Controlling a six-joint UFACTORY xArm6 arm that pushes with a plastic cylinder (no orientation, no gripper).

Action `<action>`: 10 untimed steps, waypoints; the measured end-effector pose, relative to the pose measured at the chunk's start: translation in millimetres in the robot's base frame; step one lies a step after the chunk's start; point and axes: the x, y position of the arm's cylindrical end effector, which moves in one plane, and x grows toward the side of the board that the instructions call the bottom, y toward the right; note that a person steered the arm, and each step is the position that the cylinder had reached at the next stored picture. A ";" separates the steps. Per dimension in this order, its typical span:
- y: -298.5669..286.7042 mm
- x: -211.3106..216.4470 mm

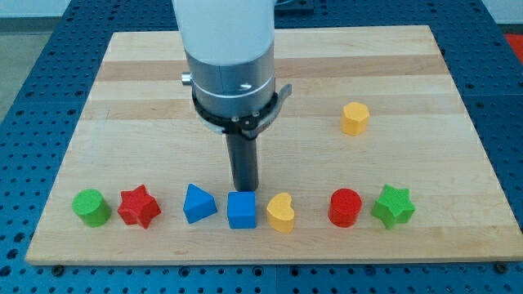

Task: Slightly move blue triangle towards the bottom of the board

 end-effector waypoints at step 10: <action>-69.8 -1.6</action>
